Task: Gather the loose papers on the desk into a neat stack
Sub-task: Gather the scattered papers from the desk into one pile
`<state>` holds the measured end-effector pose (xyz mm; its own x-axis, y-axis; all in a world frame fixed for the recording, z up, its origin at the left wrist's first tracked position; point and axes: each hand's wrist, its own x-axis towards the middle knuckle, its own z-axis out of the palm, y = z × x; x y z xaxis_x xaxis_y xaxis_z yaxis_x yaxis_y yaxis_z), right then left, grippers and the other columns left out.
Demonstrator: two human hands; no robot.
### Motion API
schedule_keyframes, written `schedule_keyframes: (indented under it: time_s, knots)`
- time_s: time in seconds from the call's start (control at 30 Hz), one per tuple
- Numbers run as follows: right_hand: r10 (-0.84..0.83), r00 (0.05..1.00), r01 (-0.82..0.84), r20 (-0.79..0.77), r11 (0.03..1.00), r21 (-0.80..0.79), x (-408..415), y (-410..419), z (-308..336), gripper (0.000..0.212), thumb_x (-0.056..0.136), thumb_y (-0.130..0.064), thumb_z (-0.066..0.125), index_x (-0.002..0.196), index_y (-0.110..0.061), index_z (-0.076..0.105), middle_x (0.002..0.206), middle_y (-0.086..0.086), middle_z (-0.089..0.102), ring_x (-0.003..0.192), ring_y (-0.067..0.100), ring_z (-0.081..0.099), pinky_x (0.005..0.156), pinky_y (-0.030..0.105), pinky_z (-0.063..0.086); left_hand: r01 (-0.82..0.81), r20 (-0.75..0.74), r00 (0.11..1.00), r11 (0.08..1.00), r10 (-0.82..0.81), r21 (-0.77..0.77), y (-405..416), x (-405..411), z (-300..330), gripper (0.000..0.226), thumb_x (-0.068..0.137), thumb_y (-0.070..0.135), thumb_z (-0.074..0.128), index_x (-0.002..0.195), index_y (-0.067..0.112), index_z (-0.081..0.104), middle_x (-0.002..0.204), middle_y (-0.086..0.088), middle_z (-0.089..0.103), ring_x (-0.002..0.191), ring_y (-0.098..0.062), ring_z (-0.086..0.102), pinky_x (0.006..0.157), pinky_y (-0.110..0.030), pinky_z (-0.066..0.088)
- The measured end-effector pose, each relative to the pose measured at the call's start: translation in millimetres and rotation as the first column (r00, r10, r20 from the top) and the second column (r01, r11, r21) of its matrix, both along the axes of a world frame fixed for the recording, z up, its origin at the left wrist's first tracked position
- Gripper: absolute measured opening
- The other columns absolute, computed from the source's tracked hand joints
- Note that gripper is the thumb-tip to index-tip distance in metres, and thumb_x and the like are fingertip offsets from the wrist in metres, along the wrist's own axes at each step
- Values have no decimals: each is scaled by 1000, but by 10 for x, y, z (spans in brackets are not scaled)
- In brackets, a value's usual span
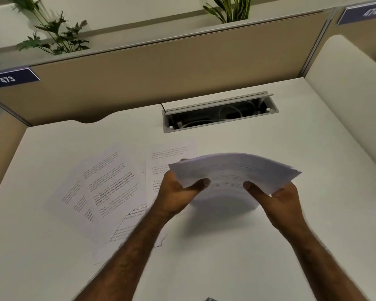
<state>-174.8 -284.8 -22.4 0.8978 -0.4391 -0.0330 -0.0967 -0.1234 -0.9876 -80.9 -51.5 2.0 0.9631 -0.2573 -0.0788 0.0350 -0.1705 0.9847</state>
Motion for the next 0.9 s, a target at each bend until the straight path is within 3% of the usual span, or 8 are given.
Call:
schedule_keyframes:
  time_s: [0.13,0.23,0.37,0.5,0.57,0.67,0.77,0.9]
  knots:
    - [3,1000,-3,-27,1000,-1,-49,-2,-200,42,92,-21,79,132,-21,66,116,-9,78,109,10,74,95,35,59,8,3,1000,1000,-8,12,-62,-66,-74,50,79,14,86,111,44,61,108,18,69,95,4,70,74,-12,57]
    - [30,998,-31,-57,1000,-5,-43,42,-296,31,102,-18,68,131,-25,65,114,-19,75,109,2,71,95,30,60,-7,-15,1000,1000,7,4,-117,-90,-147,49,80,14,85,111,44,63,108,18,71,96,1,70,74,-13,57]
    - [27,999,-27,-36,1000,-13,-33,118,-333,36,105,-23,62,140,-21,61,124,-9,73,115,3,68,96,23,58,-41,-15,999,999,41,-4,-199,-113,-214,44,81,18,85,111,42,64,107,17,72,98,4,70,78,-18,59]
    - [42,997,-44,-65,999,-29,-14,135,-471,34,107,-23,59,141,-21,60,128,-1,71,118,12,68,99,35,60,-84,-38,996,996,84,4,-248,-97,-315,35,87,20,80,107,44,62,105,22,70,98,2,70,76,-14,57]
    - [49,994,-55,-98,997,-60,4,133,-553,33,109,-23,57,141,-26,59,130,-5,71,119,3,67,102,34,57,-101,-45,994,995,102,26,-243,-56,-364,34,88,25,78,114,38,61,106,20,69,100,-2,68,73,-9,55]
    - [-1,991,-10,-132,997,-83,5,118,-599,36,109,-24,57,145,-26,59,132,-9,70,115,-14,63,99,22,53,-129,5,992,979,130,160,-158,62,-438,33,90,36,75,120,32,61,104,22,68,94,3,66,72,-6,51]
    - [-2,990,-10,-141,996,-88,1,114,-619,29,108,-25,59,136,-30,63,126,-14,73,112,-11,67,95,23,54,-269,36,962,914,271,302,91,182,-570,30,88,42,75,109,23,66,97,10,71,90,-9,68,76,-21,54]
    - [90,973,-105,-211,993,-58,47,157,-651,28,108,-26,59,136,-24,65,126,-12,75,110,0,72,95,30,58,-320,48,921,680,387,660,537,307,-778,57,87,58,66,123,13,63,121,-11,64,116,-29,59,93,-42,54]
